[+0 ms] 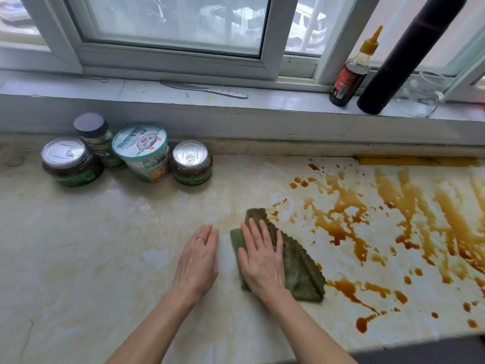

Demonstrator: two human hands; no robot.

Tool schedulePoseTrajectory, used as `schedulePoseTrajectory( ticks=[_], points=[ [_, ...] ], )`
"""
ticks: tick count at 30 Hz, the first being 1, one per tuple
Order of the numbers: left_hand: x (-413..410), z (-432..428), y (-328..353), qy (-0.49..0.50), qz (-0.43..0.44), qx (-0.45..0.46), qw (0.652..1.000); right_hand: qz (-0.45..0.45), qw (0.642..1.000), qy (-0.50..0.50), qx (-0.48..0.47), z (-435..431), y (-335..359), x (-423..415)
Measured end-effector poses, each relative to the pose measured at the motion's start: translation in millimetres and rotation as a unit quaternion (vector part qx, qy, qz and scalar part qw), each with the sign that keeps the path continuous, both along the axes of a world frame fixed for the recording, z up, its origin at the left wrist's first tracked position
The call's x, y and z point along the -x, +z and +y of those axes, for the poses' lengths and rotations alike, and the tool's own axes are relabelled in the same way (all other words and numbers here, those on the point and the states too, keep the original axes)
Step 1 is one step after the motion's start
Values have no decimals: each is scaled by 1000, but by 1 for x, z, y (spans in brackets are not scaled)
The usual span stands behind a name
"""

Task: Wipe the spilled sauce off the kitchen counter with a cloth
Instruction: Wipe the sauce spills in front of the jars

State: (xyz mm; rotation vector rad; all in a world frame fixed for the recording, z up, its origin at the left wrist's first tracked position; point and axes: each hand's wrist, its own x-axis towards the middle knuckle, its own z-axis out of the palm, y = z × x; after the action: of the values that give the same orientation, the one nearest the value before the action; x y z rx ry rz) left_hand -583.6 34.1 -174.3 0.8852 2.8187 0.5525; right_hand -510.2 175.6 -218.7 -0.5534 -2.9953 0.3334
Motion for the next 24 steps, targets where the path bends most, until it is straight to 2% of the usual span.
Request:
schedulePoseTrajectory(
  ticks=[3,8,12,17,24],
  points=[
    [6,7,0,-7,-15,-14,1000,5,999,42,-8,-15,-3,12],
    [15,16,-4,-27,-21,-21,999,-9,999,52,-4,2,-5,43],
    [20,16,-9,-16,-15,-22,1000,-57,998,-40,-5,41,2,54],
    [19,14,-10,-15,-29,-38,999,-15,993,-115,-4,35,-2,52],
    [22,16,-14,-8,-32,1,999,-5,1000,0,-4,20,-4,81]
  ],
)
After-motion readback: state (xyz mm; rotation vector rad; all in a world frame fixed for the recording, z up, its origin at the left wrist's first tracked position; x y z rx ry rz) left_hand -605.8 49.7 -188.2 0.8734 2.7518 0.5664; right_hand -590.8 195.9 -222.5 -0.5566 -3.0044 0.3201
